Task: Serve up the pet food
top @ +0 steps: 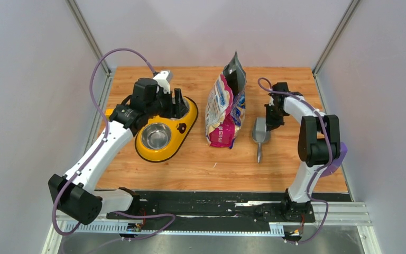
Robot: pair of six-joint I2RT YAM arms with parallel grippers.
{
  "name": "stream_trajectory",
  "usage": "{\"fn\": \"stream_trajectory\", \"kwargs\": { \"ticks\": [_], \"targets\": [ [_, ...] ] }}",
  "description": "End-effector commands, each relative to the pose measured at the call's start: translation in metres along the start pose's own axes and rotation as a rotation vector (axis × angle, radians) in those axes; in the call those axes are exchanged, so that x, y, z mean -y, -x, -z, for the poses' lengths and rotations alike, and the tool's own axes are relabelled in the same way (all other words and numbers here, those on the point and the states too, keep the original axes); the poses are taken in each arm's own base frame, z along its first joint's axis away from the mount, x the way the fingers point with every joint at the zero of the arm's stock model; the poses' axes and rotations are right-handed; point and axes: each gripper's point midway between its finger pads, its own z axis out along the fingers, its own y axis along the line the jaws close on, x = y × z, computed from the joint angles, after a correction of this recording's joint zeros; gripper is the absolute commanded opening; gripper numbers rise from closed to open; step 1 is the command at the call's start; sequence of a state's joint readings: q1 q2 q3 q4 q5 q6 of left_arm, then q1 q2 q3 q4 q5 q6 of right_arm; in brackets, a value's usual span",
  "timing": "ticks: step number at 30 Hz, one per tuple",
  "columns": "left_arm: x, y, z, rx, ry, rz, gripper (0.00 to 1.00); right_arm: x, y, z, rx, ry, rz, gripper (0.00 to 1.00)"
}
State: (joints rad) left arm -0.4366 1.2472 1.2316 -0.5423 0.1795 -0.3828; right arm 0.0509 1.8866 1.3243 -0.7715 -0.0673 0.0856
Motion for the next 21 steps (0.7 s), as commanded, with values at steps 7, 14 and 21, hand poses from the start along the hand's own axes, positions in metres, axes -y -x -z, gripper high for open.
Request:
{"fn": "stream_trajectory", "kwargs": {
  "ticks": [7,14,21],
  "targets": [
    [0.011,0.056,0.031,0.196,0.007,-0.052,0.97,-0.002,0.067,0.096,0.351,-0.048,-0.149,0.0],
    [0.025,0.082,0.053,0.277,-0.031,-0.085,1.0,-0.017,0.087,0.178,0.524,0.025,-0.323,0.0],
    [0.051,0.096,0.061,0.294,-0.143,-0.097,1.0,-0.015,0.102,0.276,0.785,0.072,-0.45,0.0]
  ]
}}
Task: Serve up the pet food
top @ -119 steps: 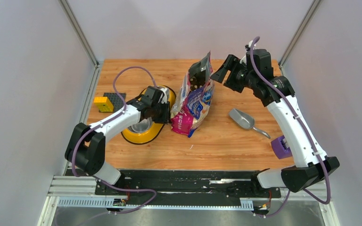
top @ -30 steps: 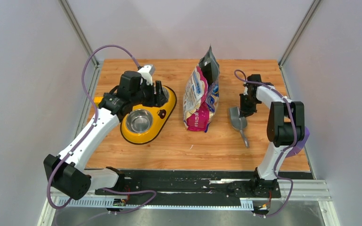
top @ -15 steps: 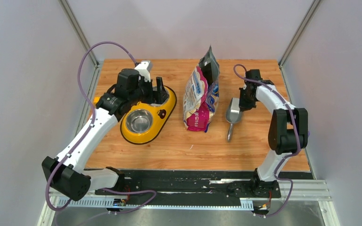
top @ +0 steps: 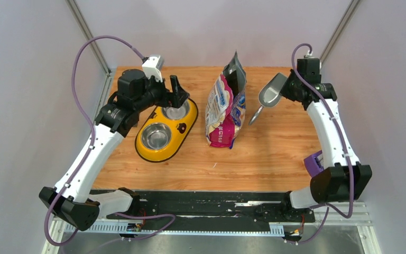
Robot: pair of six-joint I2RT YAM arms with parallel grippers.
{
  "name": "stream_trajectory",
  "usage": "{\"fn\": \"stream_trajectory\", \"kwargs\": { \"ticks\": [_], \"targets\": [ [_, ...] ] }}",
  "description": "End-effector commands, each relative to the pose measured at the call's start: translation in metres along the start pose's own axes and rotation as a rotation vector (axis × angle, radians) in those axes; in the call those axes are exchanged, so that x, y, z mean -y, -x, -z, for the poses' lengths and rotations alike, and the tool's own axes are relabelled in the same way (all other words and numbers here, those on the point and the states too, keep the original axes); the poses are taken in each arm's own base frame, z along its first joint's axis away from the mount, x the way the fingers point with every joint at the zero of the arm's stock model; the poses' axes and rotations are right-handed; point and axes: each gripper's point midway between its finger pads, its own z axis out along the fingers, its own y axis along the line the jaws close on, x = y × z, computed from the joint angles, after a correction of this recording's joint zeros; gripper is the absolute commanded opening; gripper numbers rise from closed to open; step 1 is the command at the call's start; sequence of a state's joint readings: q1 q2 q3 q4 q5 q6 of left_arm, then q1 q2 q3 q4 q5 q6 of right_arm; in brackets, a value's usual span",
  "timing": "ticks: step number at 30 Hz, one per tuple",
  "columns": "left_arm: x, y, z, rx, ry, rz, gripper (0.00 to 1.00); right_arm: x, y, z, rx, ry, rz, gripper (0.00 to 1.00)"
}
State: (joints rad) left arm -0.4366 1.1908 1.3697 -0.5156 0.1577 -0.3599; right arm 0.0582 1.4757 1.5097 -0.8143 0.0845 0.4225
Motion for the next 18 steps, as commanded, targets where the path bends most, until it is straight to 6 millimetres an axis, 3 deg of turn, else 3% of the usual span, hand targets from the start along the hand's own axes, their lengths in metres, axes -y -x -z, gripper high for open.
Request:
{"fn": "stream_trajectory", "kwargs": {
  "ticks": [1,4,6,11,14,18],
  "targets": [
    [0.03,0.035,0.012,0.085,-0.133,-0.031,1.0,-0.018,0.063,0.068,0.24,0.065,-0.151,0.0],
    [0.045,0.043,0.014,0.103,-0.206,-0.027,1.0,-0.036,0.086,0.105,0.31,0.161,-0.189,0.0],
    [0.055,0.051,0.017,0.129,-0.252,-0.026,0.98,-0.061,0.1,0.138,0.348,0.275,-0.211,0.0],
    [0.077,0.068,0.023,0.197,-0.344,-0.015,0.97,-0.118,0.101,0.19,0.366,0.494,-0.303,0.0],
    [0.093,0.075,0.025,0.237,-0.391,-0.023,0.97,-0.144,0.095,0.2,0.35,0.59,-0.395,0.0],
    [0.118,0.095,0.034,0.34,-0.478,-0.04,0.97,-0.161,0.086,0.195,0.316,0.631,-0.537,0.0]
  ]
}}
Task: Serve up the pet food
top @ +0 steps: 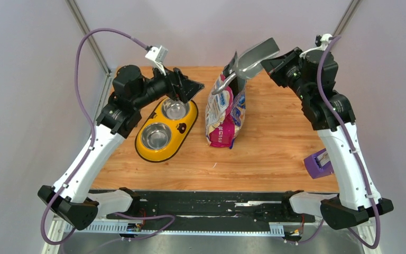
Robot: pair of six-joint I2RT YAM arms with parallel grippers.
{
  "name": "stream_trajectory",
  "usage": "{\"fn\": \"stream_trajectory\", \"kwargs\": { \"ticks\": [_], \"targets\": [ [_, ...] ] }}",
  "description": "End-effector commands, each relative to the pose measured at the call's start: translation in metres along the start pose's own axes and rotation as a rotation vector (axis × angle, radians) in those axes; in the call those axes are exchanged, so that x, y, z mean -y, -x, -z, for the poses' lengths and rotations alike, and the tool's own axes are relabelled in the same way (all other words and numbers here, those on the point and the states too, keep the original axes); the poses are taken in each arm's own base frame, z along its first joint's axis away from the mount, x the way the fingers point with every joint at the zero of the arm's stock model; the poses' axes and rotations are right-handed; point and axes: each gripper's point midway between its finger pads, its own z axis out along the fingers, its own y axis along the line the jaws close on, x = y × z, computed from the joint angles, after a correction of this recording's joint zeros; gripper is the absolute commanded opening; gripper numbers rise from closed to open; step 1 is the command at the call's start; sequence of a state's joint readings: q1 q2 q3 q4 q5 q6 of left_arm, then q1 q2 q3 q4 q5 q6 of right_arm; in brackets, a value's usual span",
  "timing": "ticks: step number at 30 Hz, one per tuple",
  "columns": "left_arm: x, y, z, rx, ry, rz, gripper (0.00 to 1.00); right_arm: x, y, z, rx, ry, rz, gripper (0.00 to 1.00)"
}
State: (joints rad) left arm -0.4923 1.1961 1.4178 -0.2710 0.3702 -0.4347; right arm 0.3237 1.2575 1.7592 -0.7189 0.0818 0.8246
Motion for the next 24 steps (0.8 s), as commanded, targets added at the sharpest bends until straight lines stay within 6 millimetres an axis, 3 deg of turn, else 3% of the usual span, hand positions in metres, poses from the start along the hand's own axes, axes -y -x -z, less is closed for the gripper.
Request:
{"fn": "stream_trajectory", "kwargs": {
  "ticks": [1,5,10,16,21,24],
  "targets": [
    [0.043,0.046,0.0,0.174,-0.154,-0.048,0.97,-0.023,0.002,-0.012,0.062,0.074,-0.249,0.0],
    [0.056,0.055,0.0,0.242,-0.208,-0.043,0.97,-0.031,-0.008,-0.019,0.036,0.091,-0.346,0.0],
    [0.058,0.059,-0.004,0.303,-0.231,0.017,0.97,-0.039,-0.013,-0.024,0.005,0.108,-0.434,0.0],
    [0.046,0.055,-0.019,0.287,-0.187,0.118,0.94,-0.045,-0.019,-0.027,-0.035,0.123,-0.506,0.0],
    [0.053,0.063,-0.025,0.324,-0.243,0.163,0.91,-0.05,-0.028,-0.031,-0.091,0.134,-0.543,0.0],
    [0.058,0.059,-0.032,0.294,-0.286,0.195,0.83,-0.056,-0.034,-0.034,-0.134,0.148,-0.556,0.0]
  ]
}}
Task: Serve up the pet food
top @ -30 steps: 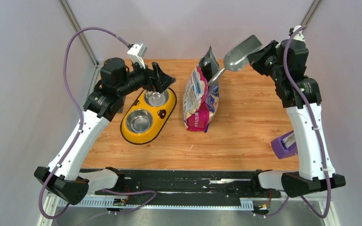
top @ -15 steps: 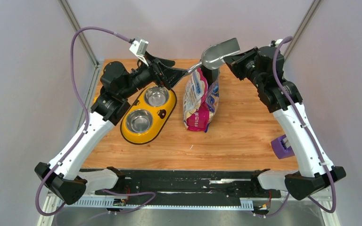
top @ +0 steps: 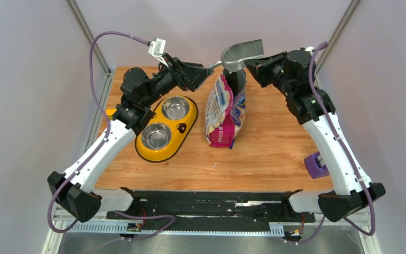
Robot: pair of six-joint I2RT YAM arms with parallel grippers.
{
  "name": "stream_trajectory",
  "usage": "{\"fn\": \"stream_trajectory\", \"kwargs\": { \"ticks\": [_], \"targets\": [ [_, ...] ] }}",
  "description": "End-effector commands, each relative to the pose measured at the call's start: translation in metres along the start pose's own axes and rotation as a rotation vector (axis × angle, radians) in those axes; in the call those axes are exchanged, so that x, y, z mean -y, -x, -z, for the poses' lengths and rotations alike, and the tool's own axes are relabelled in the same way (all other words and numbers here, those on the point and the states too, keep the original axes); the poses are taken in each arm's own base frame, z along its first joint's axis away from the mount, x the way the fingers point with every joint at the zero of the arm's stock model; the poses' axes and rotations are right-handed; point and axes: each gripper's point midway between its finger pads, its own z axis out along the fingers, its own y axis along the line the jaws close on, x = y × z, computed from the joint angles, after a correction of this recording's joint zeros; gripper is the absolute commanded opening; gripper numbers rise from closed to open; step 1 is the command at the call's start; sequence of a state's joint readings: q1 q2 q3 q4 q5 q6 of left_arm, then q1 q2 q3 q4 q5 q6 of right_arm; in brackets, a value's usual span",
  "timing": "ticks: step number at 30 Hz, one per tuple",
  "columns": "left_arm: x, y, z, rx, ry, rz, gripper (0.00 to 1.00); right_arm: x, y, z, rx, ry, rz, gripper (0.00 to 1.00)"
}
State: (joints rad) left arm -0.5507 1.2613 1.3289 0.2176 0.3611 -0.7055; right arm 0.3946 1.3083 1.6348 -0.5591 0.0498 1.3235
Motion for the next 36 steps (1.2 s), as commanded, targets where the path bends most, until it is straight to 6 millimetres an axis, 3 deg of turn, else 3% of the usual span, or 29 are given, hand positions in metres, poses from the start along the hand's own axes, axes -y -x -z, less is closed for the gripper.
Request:
{"fn": "stream_trajectory", "kwargs": {
  "ticks": [1,4,19,26,36],
  "targets": [
    [0.021,0.013,-0.009,0.033,-0.092,0.052,0.82,-0.034,-0.01,0.001,-0.07,0.106,-0.068,0.0],
    [0.02,0.009,-0.009,0.008,-0.083,0.081,0.73,-0.035,-0.013,-0.002,-0.09,0.107,-0.066,0.0],
    [0.01,-0.003,-0.01,-0.065,-0.02,0.11,0.5,-0.032,-0.015,-0.007,-0.108,0.099,-0.065,0.0],
    [0.001,-0.009,-0.009,-0.067,0.006,0.088,0.58,-0.029,-0.019,-0.009,-0.128,0.09,-0.085,0.0],
    [0.0,-0.006,-0.01,-0.05,0.005,0.063,0.51,-0.025,-0.024,-0.012,-0.155,0.08,-0.088,0.0]
  ]
}}
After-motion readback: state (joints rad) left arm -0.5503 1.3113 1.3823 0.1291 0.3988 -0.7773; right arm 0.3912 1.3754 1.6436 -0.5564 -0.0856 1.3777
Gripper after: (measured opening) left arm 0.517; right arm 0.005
